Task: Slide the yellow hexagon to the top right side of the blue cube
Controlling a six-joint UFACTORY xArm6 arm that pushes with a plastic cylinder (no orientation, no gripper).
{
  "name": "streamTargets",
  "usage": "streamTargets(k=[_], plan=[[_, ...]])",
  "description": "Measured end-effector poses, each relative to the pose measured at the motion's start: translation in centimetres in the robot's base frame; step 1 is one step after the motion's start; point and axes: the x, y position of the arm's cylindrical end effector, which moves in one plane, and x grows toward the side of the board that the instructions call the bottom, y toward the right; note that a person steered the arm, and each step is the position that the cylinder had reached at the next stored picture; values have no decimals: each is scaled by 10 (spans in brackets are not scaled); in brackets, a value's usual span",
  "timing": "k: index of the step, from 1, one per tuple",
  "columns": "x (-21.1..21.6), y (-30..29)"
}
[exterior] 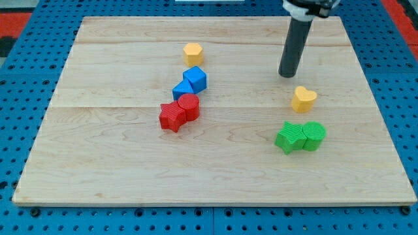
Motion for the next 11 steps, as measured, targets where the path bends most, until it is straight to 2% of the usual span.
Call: streamTargets(k=[1, 3, 4, 5, 6, 7, 9, 10, 11], plan=[[46, 28], [99, -22], [98, -21], [41, 10], [-47, 10], [-94, -55], [-103, -216], [-56, -205], [-58, -157]])
